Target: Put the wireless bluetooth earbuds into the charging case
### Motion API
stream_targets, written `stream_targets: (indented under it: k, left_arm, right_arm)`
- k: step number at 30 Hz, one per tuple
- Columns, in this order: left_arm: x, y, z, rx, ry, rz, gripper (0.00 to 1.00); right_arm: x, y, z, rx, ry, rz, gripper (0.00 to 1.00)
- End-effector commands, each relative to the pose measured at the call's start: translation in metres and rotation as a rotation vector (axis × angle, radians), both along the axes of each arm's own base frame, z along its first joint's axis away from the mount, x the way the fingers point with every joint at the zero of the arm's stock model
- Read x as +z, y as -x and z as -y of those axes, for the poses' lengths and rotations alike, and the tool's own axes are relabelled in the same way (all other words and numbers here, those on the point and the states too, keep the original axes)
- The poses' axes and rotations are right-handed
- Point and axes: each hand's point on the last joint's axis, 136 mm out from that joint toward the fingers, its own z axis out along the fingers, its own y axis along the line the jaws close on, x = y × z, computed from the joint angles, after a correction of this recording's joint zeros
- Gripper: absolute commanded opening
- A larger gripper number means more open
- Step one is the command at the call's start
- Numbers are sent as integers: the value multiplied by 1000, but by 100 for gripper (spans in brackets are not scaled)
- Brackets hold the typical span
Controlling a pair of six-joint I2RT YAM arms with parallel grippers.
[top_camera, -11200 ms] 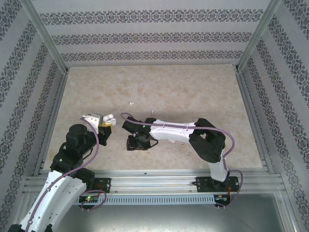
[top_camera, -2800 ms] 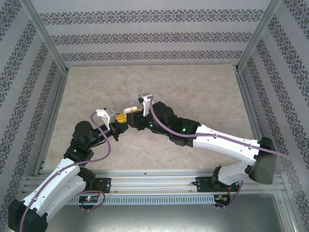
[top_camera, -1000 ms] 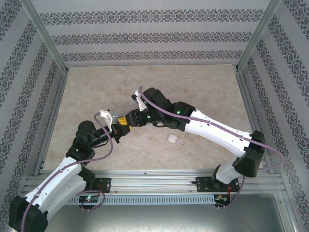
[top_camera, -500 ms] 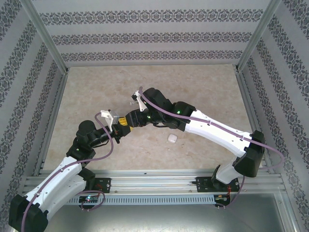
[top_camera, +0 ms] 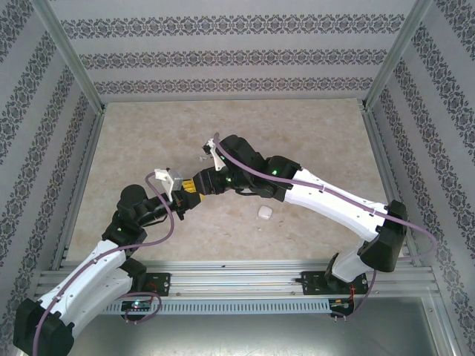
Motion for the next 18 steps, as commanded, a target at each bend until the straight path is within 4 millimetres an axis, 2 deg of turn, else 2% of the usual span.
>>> stream_targets:
  k: [1,12,18]
  left_arm:
    - [30,5,2,-24,56,94,0]
    - [19,2,0,0,47,75,0]
    - [1,-2,-6,46,25,46,0]
  right_arm:
    - [19,-4,12,-40,-9,42,46]
    - [42,-3,20,-51,-55,83,43]
    - [50,-16,38,-98,-47,90,41]
